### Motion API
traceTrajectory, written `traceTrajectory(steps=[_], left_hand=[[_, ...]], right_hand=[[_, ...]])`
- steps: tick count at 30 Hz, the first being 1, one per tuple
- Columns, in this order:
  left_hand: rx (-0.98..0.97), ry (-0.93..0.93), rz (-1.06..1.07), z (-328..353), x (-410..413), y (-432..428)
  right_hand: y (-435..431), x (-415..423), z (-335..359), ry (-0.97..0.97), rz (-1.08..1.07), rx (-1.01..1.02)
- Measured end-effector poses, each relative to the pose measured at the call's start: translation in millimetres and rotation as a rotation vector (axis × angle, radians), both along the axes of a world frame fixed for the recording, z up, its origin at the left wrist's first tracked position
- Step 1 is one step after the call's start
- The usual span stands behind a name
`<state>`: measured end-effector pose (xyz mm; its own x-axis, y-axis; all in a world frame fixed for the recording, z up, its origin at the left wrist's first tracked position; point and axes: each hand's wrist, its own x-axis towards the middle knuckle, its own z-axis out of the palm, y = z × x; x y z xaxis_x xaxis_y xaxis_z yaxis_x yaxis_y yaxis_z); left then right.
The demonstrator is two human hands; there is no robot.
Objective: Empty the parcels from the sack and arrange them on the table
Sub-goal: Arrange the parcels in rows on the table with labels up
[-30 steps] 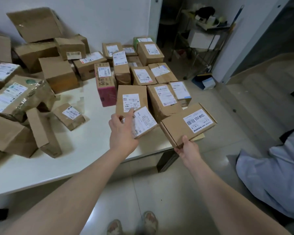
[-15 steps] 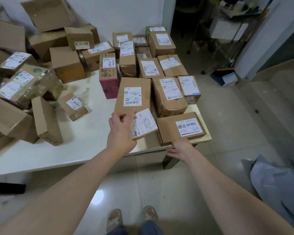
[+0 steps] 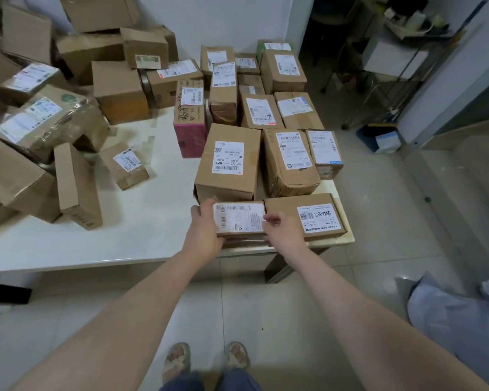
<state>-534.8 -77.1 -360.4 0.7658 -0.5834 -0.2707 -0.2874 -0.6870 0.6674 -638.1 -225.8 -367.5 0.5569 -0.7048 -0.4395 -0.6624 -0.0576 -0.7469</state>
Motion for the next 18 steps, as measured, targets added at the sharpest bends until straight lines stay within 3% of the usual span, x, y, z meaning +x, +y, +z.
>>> traceTrajectory(steps=[3,6,11,18], left_hand=[[0.065,-0.007,-0.028,2.7,7.2,-0.6],[0.068,-0.087,0.09,17.0,21.5,-1.3],[0.029,-0.223,0.175,50.0,93.9,16.1],[0.058,-0.319,0.258,70.0,248.5,41.5]], right_hand=[[-0.6,5.7,8.8,0.064,0.001,-0.201],[-7.1,20.2,25.1,0.019,-0.063,-0.354],[-2.7,103.7,65.1,-0.203,0.034,-0.354],[19.2,268.4,90.0,-0.299,0.266,-0.302]])
